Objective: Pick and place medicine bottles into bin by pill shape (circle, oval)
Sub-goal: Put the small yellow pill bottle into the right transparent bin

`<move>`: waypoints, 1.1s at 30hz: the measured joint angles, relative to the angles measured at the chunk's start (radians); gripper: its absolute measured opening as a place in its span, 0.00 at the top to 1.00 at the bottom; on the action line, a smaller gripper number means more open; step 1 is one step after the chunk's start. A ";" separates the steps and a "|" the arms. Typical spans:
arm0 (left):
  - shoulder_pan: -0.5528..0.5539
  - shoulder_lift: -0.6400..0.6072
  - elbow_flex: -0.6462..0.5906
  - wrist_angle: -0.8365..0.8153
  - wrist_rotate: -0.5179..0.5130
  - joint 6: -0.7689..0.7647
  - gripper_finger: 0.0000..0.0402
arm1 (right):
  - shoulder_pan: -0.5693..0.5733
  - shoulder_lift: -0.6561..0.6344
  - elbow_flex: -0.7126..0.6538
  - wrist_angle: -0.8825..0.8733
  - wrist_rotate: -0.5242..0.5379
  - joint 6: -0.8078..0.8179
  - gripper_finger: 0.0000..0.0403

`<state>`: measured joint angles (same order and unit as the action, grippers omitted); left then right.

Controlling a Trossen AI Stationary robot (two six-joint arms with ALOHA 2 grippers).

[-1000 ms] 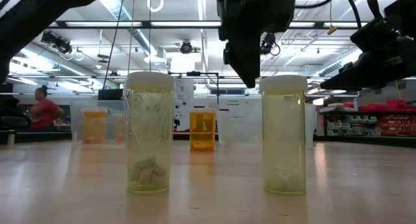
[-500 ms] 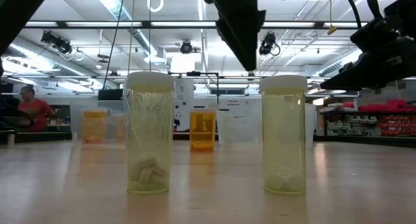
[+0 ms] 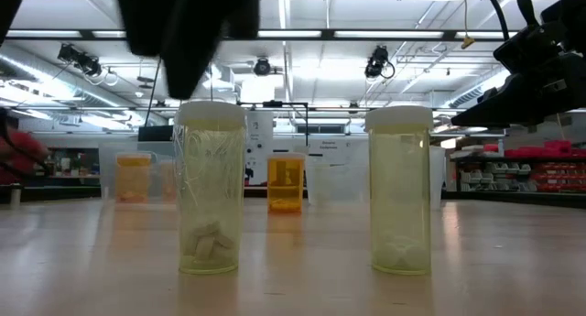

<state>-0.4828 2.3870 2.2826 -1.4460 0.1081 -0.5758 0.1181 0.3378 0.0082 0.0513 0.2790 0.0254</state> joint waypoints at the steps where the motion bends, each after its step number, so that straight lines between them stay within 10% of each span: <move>1: -0.010 -0.001 0.001 0.000 -0.003 -0.022 0.47 | 0.000 0.000 0.000 0.000 0.000 0.000 0.77; 15: -0.037 0.035 0.001 0.081 -0.067 -0.173 0.31 | 0.000 0.000 0.000 0.000 0.000 0.000 0.77; 33: -0.023 0.063 0.001 0.109 -0.067 -0.163 0.45 | 0.000 0.008 0.000 0.000 0.000 0.000 0.77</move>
<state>-0.5059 2.4500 2.2833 -1.3365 0.0414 -0.7387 0.1181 0.3458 0.0082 0.0509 0.2790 0.0254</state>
